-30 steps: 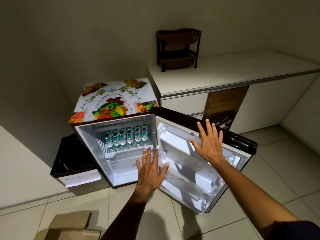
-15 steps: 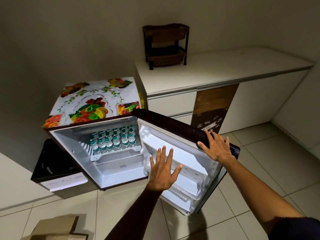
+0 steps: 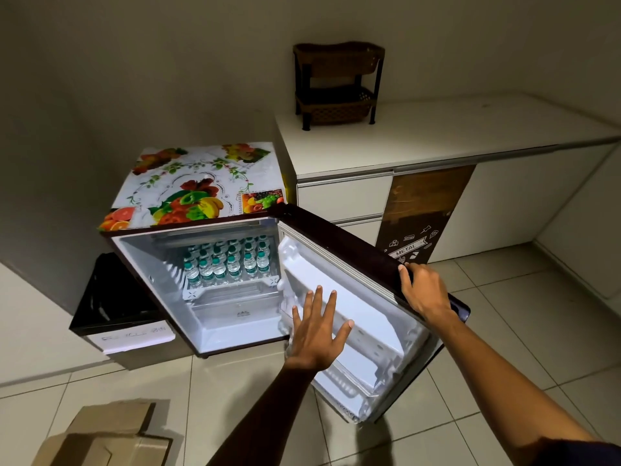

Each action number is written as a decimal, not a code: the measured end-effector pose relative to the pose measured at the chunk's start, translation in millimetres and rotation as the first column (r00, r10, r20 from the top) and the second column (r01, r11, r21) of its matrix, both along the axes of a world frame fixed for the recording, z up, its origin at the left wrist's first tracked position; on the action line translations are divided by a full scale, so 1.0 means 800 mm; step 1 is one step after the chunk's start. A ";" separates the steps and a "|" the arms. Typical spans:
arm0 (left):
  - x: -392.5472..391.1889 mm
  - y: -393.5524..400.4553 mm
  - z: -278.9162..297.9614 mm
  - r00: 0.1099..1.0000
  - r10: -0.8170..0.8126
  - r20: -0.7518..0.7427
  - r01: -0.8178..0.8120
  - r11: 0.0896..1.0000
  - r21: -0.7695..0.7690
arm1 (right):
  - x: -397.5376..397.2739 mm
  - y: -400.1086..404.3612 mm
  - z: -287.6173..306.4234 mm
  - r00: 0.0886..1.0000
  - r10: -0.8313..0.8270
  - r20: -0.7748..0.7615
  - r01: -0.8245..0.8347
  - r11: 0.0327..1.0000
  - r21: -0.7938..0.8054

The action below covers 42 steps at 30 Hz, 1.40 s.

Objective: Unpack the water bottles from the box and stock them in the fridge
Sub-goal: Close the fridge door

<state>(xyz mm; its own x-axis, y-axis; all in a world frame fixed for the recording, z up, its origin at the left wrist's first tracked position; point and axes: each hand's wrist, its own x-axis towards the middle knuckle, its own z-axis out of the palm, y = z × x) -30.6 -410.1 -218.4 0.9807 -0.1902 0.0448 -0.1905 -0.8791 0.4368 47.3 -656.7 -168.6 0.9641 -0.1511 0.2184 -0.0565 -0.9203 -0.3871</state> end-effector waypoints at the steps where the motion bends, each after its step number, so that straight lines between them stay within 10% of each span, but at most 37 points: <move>1: -0.004 0.002 -0.002 1.000 -0.005 0.005 0.005 1.000 -0.009 | -0.004 0.005 0.000 1.000 0.003 0.014 -0.002 1.000 -0.016; 8: -0.029 0.029 0.004 1.000 -0.017 -0.015 0.016 0.999 -0.046 | -0.029 0.044 0.006 0.992 0.026 -0.123 -0.029 0.999 -0.020; 21: -0.081 0.138 0.025 0.999 -0.046 0.011 0.048 0.961 -0.271 | -0.103 0.195 -0.013 0.905 0.425 -0.013 -0.379 0.820 0.430; 33: -0.093 0.320 0.053 0.979 0.174 0.110 -0.172 0.985 -0.024 | -0.096 0.413 -0.037 0.841 0.517 0.161 -0.531 0.845 0.059; 42: -0.056 0.395 0.049 0.898 0.406 0.167 -0.434 0.880 0.193 | -0.044 0.510 -0.039 0.837 0.548 0.011 -0.537 0.823 -0.184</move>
